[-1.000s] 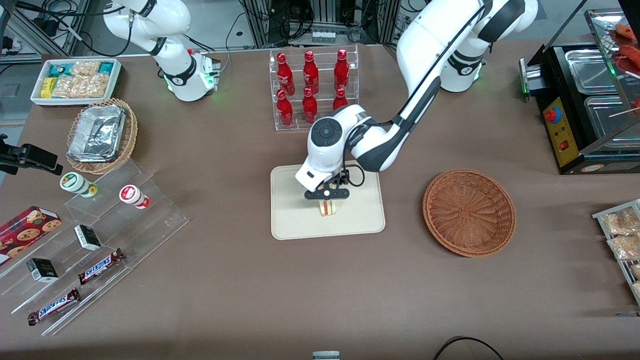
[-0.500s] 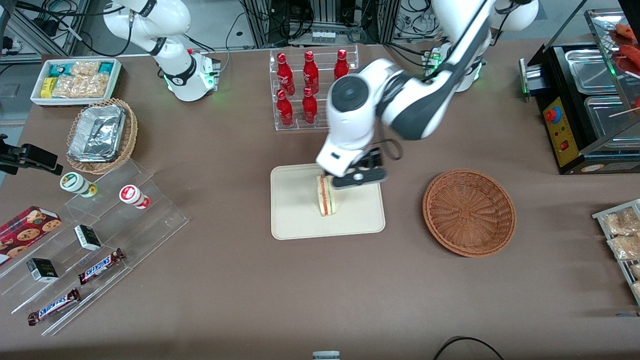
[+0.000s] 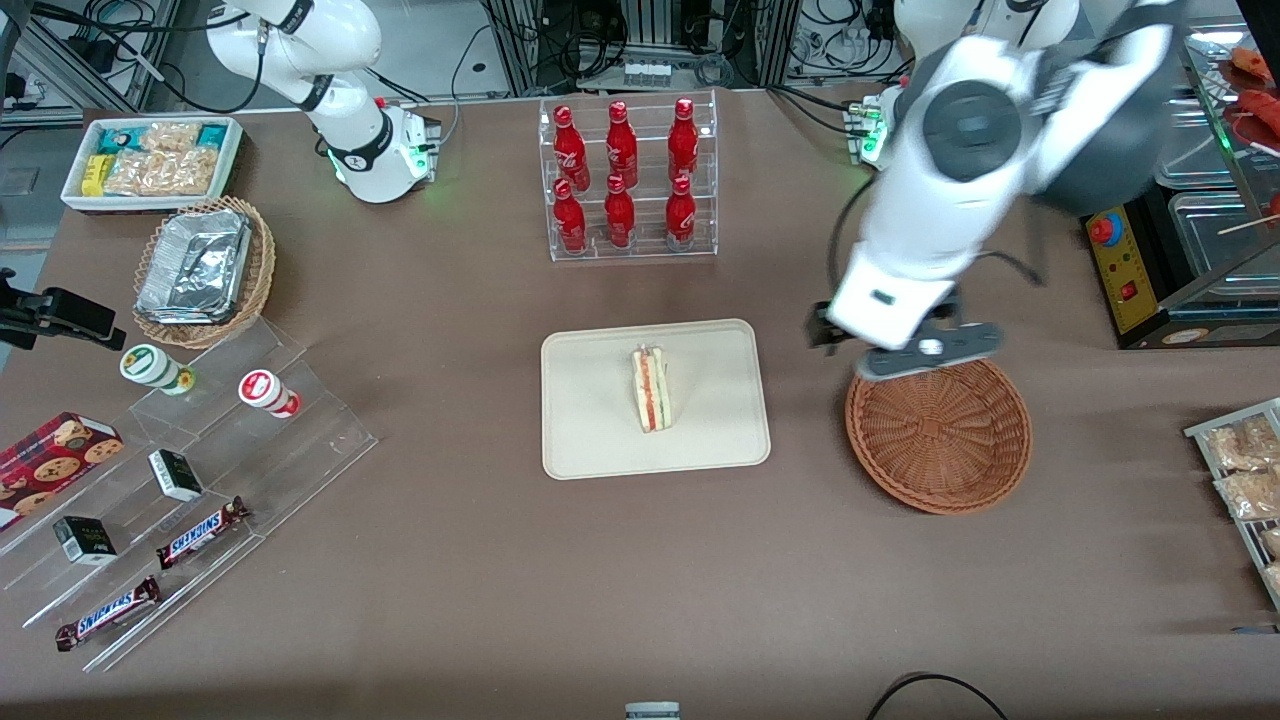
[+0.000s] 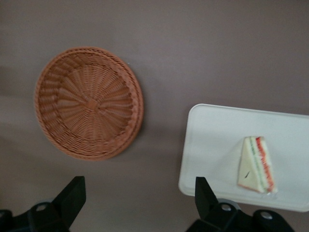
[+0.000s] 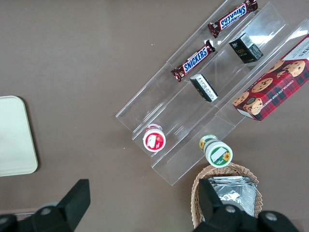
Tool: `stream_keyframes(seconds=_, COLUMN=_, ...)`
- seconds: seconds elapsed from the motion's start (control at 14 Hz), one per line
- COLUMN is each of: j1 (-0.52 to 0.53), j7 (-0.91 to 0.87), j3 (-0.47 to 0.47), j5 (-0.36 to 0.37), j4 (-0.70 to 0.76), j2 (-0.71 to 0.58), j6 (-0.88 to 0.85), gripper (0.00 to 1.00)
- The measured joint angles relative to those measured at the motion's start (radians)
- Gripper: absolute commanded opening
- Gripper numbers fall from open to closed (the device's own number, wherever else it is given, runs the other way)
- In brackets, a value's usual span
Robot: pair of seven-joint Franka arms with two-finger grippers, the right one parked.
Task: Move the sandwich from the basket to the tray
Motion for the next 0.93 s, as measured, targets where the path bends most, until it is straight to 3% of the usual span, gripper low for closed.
stream_keyframes(seconds=0.21, j1=0.085, j7=0.144, j3=0.000, j5=-0.012, j4=-0.032, j2=-0.066, j6=-0.033, gripper=1.00)
stream_keyframes(seconds=0.64, j1=0.261, j7=0.397, j3=0.008, j5=-0.114, j4=-0.109, j2=-0.158, j6=-0.041, gripper=1.00)
stream_keyframes(seconds=0.93, j1=0.252, j7=0.555, j3=0.137, j5=-0.139, j4=-0.126, j2=-0.203, j6=-0.063, gripper=1.00)
